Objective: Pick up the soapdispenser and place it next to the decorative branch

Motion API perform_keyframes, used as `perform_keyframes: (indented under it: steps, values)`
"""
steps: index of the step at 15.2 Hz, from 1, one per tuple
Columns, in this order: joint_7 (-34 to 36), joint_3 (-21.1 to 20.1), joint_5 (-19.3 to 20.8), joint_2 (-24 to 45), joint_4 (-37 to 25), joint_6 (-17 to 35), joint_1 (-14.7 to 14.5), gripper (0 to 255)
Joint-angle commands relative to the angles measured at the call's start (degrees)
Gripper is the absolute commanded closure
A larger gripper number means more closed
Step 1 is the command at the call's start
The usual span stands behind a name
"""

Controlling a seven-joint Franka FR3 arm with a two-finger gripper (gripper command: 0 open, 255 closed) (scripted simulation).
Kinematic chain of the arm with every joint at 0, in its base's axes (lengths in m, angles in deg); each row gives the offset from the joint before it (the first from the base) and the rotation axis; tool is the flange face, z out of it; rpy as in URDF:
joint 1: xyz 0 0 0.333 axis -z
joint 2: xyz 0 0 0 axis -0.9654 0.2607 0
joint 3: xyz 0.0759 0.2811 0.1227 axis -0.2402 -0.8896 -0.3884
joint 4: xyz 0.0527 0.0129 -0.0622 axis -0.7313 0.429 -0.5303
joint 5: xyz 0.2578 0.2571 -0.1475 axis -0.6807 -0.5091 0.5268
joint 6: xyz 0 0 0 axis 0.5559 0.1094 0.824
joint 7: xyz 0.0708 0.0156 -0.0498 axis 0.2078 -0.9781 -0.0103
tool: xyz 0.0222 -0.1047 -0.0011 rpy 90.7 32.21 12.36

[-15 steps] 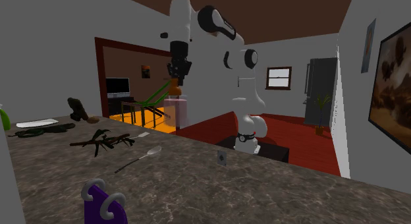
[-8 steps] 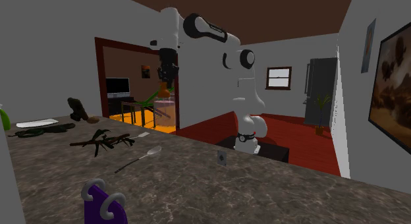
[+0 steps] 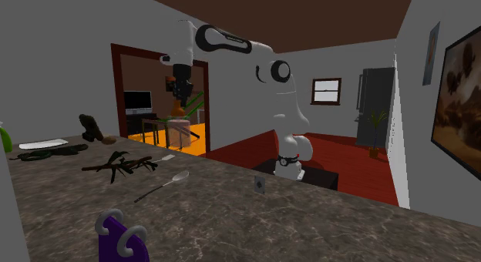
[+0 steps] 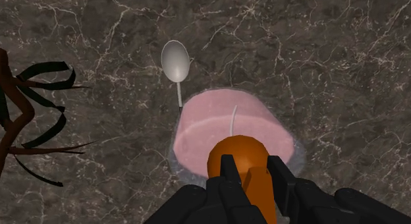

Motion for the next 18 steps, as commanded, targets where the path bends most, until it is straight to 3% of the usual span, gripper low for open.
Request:
perform_keyframes:
  steps: [1, 9, 15, 18]
  values:
    - [-2.7, 1.0, -0.5, 0.9, -0.2, 0.6, 1.6, 255]
    - [-12.2, 3.9, -4.0, 11.1, -11.6, -1.6, 9.2, 255]
    - [-17.4, 4.6, -7.1, 23.1, -28.3, -6.9, 16.4, 255]
    - [-17.8, 4.7, -6.7, 21.0, -22.5, -3.2, 15.6, 255]
